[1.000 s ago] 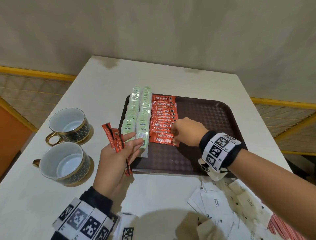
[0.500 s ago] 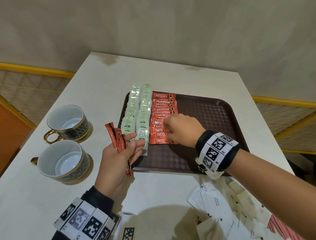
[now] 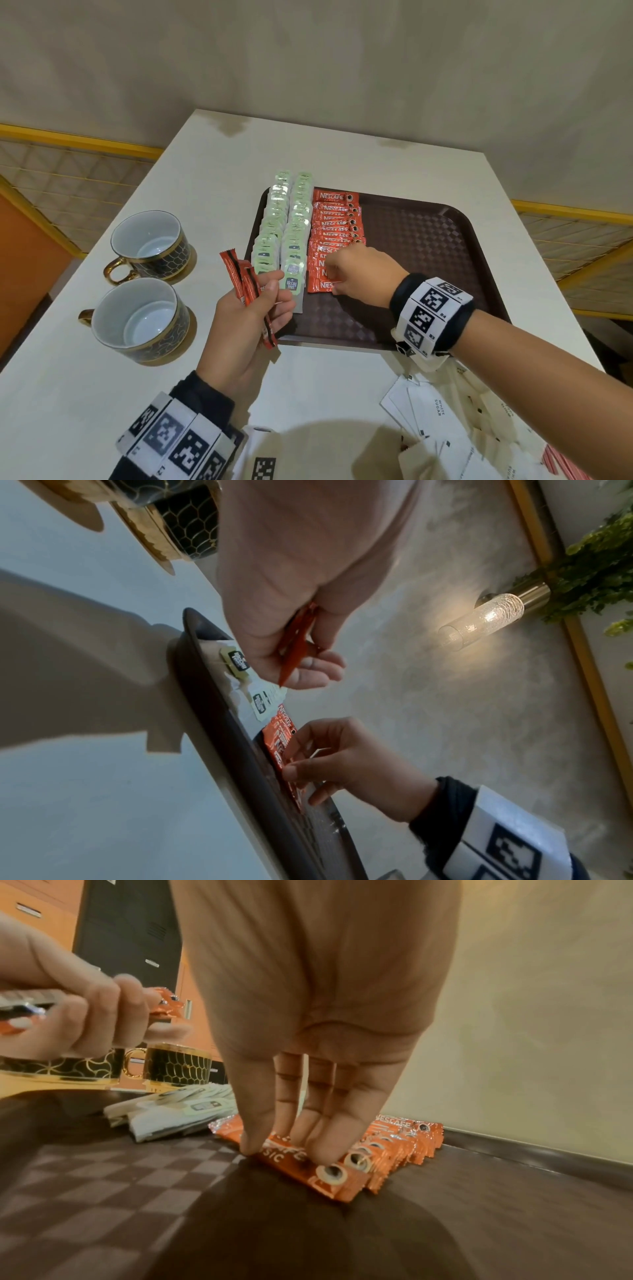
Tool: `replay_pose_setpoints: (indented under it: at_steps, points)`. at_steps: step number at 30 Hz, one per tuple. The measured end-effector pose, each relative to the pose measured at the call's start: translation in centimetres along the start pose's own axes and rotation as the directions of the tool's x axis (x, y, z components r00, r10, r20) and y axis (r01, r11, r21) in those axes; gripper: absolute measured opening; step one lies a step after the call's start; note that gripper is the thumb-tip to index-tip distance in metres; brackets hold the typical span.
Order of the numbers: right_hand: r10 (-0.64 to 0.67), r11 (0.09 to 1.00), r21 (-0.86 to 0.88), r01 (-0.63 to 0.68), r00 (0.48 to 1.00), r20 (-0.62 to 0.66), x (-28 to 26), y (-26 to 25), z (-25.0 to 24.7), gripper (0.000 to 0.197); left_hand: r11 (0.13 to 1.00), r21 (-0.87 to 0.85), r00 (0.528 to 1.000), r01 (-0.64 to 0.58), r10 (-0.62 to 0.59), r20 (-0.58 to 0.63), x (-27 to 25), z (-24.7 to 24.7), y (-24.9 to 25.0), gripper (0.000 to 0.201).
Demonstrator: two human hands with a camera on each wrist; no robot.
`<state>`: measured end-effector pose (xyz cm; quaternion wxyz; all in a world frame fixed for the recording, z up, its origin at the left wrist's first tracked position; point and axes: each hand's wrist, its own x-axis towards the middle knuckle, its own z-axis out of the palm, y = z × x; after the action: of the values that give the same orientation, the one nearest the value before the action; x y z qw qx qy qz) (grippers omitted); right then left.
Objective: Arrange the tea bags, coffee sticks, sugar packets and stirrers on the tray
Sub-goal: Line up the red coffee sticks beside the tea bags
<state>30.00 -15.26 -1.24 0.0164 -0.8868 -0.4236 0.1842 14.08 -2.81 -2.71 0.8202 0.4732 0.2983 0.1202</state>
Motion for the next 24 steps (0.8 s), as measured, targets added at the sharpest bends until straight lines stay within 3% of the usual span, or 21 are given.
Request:
replay_pose_setpoints:
  at_steps: [4, 9, 13, 19, 22, 24]
  points:
    - [-0.002, 1.000, 0.020, 0.002, 1.000, 0.002, 0.3, 0.0, 0.4, 0.014, 0.999, 0.036, 0.999, 0.037, -0.037, -0.005, 0.2, 0.0, 0.0, 0.024]
    - [0.037, 0.997, 0.061, -0.039, 0.998, 0.043, 0.0, 0.2, 0.7, 0.022, 0.951, 0.304, 0.999, -0.048, 0.045, 0.014, 0.0, 0.5, 0.5, 0.019]
    - [0.038, 0.998, 0.054, -0.039, 0.999, 0.030, -1.0, 0.1, 0.9, 0.006, 0.843, 0.516, 0.987, -0.156, 0.158, 0.040, 0.3, 1.1, 0.5, 0.017]
    - [-0.040, 0.986, 0.157, 0.055, 0.995, -0.096, -3.3, -0.2, -0.5, 0.008, 0.613, 0.762, 0.968, -0.207, 0.240, 0.069, 0.8, 2.4, 0.0, 0.025]
    - [-0.088, 0.966, 0.228, 0.122, 0.984, -0.152, -4.2, -0.8, -0.7, 0.013, 0.667, 0.724, 0.976, -0.177, 0.213, 0.042, 1.0, 2.8, 0.0, 0.025]
    - [-0.084, 0.910, 0.390, 0.141, 0.984, -0.157, -4.7, -0.6, -0.6, 0.020, 0.723, 0.675, 0.981, -0.149, 0.193, 0.009, 1.2, 2.8, 0.0, 0.019]
